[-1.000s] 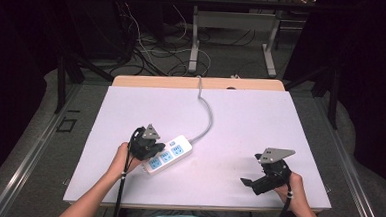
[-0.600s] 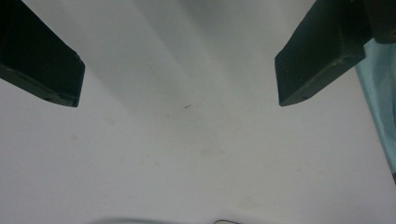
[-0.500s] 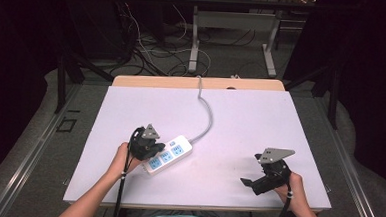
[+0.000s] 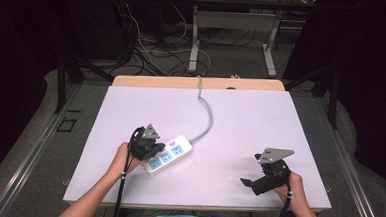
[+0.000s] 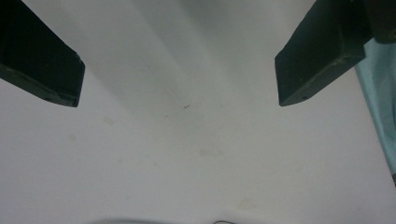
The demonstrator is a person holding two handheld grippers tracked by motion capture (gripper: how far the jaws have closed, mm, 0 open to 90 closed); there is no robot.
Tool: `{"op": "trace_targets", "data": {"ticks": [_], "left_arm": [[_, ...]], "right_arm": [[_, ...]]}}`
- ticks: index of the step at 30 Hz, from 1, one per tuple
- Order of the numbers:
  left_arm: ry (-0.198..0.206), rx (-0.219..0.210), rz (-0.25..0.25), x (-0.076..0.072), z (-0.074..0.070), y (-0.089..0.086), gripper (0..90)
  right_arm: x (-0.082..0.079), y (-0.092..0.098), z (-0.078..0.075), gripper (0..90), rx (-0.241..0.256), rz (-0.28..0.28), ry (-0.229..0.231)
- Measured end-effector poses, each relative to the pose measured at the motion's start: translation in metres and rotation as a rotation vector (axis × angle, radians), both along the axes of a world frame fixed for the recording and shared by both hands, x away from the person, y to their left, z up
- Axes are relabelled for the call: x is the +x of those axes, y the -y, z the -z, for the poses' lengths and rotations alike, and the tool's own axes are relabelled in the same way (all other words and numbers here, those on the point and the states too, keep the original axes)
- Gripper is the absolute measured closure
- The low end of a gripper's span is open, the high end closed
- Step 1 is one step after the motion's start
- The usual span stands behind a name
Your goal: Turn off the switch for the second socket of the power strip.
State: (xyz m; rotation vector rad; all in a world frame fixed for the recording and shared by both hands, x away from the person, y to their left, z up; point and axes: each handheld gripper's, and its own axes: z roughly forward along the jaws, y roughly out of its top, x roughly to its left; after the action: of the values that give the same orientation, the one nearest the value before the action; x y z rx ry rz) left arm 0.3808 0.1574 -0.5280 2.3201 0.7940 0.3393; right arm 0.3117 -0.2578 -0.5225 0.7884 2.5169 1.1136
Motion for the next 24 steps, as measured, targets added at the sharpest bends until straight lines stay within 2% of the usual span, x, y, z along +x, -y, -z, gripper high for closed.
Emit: {"op": "trace_targets", "data": {"ticks": [24], "left_arm": [[0.008,0.006,0.000,-0.0006,0.0009,0.0011,90.0]], "right_arm": [[-0.0007,-0.0002,-0.0001,1.1,0.002,0.004,0.000]]}}
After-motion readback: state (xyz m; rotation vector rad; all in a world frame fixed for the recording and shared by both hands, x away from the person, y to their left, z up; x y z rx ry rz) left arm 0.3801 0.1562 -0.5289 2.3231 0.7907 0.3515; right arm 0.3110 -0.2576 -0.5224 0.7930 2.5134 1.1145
